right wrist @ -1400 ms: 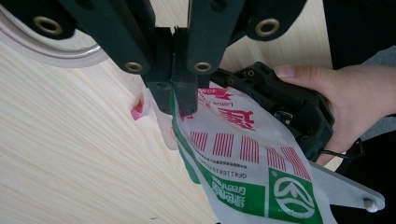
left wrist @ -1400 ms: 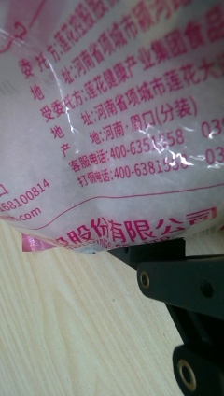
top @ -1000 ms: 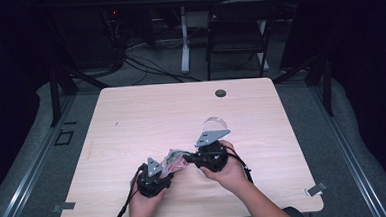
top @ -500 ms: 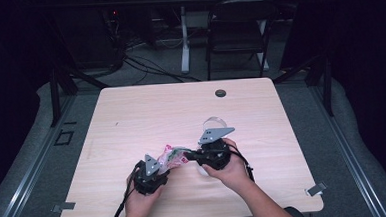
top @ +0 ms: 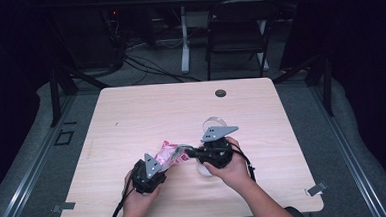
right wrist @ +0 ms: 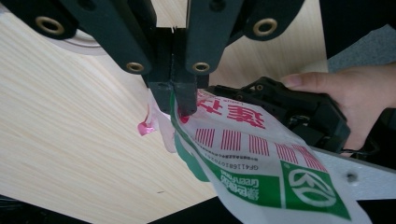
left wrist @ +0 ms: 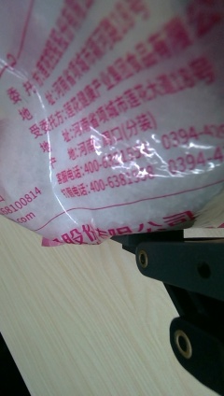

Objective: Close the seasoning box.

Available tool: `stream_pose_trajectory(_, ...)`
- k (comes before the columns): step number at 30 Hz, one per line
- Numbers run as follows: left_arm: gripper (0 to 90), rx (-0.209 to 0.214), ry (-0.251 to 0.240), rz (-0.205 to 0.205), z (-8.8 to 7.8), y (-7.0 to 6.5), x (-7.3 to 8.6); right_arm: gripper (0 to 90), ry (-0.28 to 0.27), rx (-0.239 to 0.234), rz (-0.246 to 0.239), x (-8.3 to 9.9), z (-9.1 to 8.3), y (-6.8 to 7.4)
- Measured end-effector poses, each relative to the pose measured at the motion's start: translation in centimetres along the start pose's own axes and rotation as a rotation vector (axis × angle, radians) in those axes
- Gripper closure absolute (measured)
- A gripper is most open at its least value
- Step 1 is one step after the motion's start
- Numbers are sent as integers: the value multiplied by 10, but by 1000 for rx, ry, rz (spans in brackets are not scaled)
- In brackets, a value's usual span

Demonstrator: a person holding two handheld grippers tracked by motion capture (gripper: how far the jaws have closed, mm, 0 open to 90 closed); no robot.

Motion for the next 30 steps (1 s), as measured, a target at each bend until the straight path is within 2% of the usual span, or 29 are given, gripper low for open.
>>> stream_pose_trajectory(6, 609, -25, -10, 54, -3, 1, -3, 900, -8, 7, 12, 0, -2, -3)
stream_pose_trajectory(10, 611, -41, -15, 73, -6, 2, -7, 900, -21, 0, 19, -2, -2, -3)
stream_pose_trajectory(17, 613, -110, -28, 126, -10, 6, -19, 893, -36, -5, 32, -3, -5, -7)
stream_pose_trajectory(21, 615, -130, -37, 144, -15, 11, -26, 838, -56, -3, 24, -7, -10, -7)
stream_pose_trajectory(27, 617, -166, -50, 191, -15, 14, -36, 723, -56, 21, -16, -12, -17, -9)
stream_pose_trajectory(28, 617, -177, -45, 209, -15, 15, -37, 697, -58, 22, -21, -12, -17, -9)
stream_pose_trajectory(30, 617, -187, -51, 221, -14, 15, -40, 660, -59, 44, -44, -13, -18, -11)
Point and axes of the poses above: each handheld gripper's, and its own axes: z roughly forward along the jaws, x roughly out of its underside, y roughly to its left, the point moved 8 cm from there along z, roughly forward along the jaws, and after that the axes turned 14 degrees about -z, right-handed, at the moved point
